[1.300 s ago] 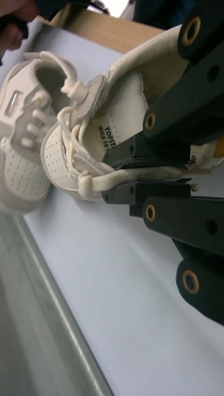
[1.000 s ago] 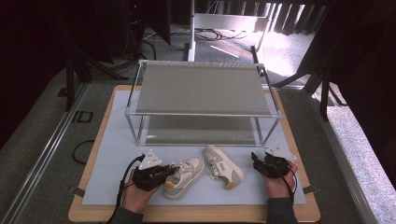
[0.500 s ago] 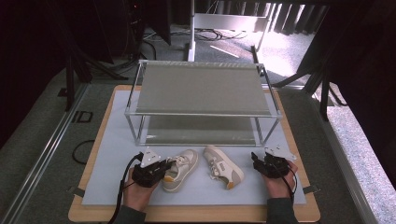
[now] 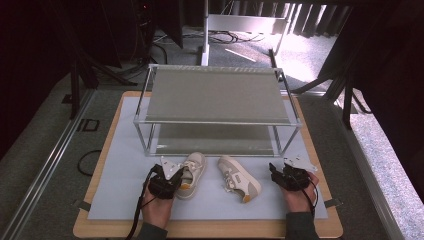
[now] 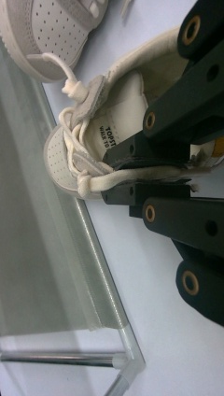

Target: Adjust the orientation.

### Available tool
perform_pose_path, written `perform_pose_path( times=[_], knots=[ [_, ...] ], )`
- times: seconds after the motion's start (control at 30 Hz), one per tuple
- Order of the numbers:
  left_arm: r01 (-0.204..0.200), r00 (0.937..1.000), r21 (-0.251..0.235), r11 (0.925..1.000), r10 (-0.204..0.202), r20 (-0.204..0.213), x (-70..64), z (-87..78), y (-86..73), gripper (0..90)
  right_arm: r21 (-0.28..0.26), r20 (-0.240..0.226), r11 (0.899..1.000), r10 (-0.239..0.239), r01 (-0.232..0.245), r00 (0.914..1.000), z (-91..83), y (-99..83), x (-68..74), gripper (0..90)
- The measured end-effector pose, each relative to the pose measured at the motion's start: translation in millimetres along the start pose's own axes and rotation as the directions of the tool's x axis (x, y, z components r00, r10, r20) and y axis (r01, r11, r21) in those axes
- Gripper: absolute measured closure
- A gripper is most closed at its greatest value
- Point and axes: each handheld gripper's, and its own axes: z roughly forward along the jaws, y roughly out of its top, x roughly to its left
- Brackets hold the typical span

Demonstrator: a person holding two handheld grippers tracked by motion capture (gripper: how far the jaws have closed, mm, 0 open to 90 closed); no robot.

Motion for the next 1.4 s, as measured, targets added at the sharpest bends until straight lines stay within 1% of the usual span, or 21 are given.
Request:
perform_pose_path(
  times=[0.1,0.13,0.17,0.23,0.27,0.3,0.33,0.5,0.57,0.63,0.67,0.77,0.87,0.93,1.0,1.1,1.13,1.2,1.23,1.33,1.4],
  knots=[
    [0.008,0.9999,0.006,1.0,-0.008,0.006,-5.1,0.6,0.1,78.4,0.0,0.001,1.0,0.002,-0.002,1.0,-0.2,-0.1,-0.3,40.9],
    [0.008,0.9999,0.006,1.0,-0.008,0.006,-5.1,0.6,0.1,74.0,0.0,0.001,1.0,0.001,-0.001,1.0,-0.2,-0.1,-0.3,40.8],
    [0.011,0.9993,0.006,0.9999,-0.011,0.035,-7.7,1.6,-0.2,70.9,0.0,0.001,1.0,0.0,0.0,1.0,-0.2,0.0,-0.1,40.8],
    [0.017,0.9988,0.005,0.9998,-0.017,0.045,-7.6,1.0,0.0,68.0,-0.001,0.001,1.0,-0.001,0.001,1.0,-0.3,0.0,0.0,40.9],
    [0.049,0.9953,0.0,0.9988,-0.049,0.084,-4.8,-0.3,1.1,63.7,-0.001,0.001,1.0,-0.002,0.002,1.0,-0.3,0.1,0.1,40.8],
    [0.063,0.9927,-0.005,0.998,-0.062,0.104,-3.2,-2.0,1.5,63.8,-0.001,0.001,1.0,-0.002,0.002,1.0,-0.2,0.0,0.1,40.9],
    [0.063,0.9927,-0.005,0.998,-0.062,0.104,-3.2,-2.0,1.5,65.2,-0.001,0.001,1.0,-0.002,0.002,1.0,-0.2,0.0,0.1,40.9],
    [0.106,0.9834,-0.005,0.9943,-0.105,0.149,0.0,-5.3,2.3,66.0,0.002,-0.001,1.0,-0.009,0.009,1.0,0.8,-0.2,1.0,40.8],
    [0.092,0.9851,0.001,0.9958,-0.091,0.146,0.8,-5.3,1.1,65.6,0.004,-0.001,1.0,-0.011,0.011,0.9999,0.9,-0.3,1.1,40.7],
    [0.063,0.992,0.008,0.998,-0.063,0.109,-0.3,-3.6,-1.5,59.0,0.002,-0.002,1.0,-0.009,0.009,1.0,0.6,-0.3,1.1,40.8],
    [0.059,0.9921,0.016,0.9981,-0.061,0.109,0.2,-2.7,-3.3,58.5,0.002,0.0,1.0,-0.008,0.008,1.0,0.3,-0.2,0.8,40.7],
    [0.076,0.9864,0.021,0.9969,-0.078,0.145,3.4,-2.0,-5.5,59.3,-0.001,0.001,1.0,-0.003,0.003,1.0,-0.2,-0.3,-0.3,40.8],
    [0.093,0.9828,0.032,0.9952,-0.096,0.157,4.2,-2.6,-5.0,64.3,0.001,0.001,1.0,-0.006,0.006,1.0,0.4,-0.6,-0.2,40.7],
    [0.119,0.9755,0.035,0.9923,-0.123,0.182,6.1,-3.9,-5.3,64.9,0.003,0.001,1.0,-0.009,0.009,1.0,0.5,-0.5,0.5,40.8],
    [0.123,0.9698,0.041,0.9915,-0.129,0.207,7.0,-4.6,-5.6,65.3,0.002,-0.001,1.0,-0.011,0.011,0.9999,0.8,-0.4,1.1,40.7],
    [0.098,0.9762,0.023,0.9949,-0.101,0.192,6.7,-3.6,-6.0,58.8,0.003,-0.001,1.0,-0.012,0.012,0.9999,0.6,-0.3,1.9,40.7],
    [0.094,0.9757,0.014,0.9955,-0.095,0.197,7.4,-3.3,-5.9,56.4,0.002,-0.001,1.0,-0.012,0.012,0.9999,0.4,-0.2,2.1,40.7],
    [0.099,0.9681,-0.001,0.9951,-0.096,0.231,9.6,-4.3,-5.1,54.1,-0.001,0.001,1.0,-0.018,0.018,0.9998,-0.5,0.3,2.3,40.8],
    [0.1,0.9666,-0.016,0.9949,-0.093,0.239,10.3,-5.4,-4.8,52.3,-0.001,0.01,1.0,-0.03,0.03,0.9995,-1.1,0.6,3.1,40.7],
    [0.084,0.9654,-0.046,0.9954,-0.07,0.251,12.7,-8.5,-4.1,49.9,-0.012,0.011,0.998,-0.058,0.058,0.9982,-3.6,2.3,7.5,40.7],
    [0.072,0.9682,-0.071,0.9948,-0.053,0.244,13.1,-10.3,-4.7,49.0,-0.021,-0.002,0.997,-0.075,0.074,0.9972,-5.7,4.0,11.3,40.7]
  ],
)
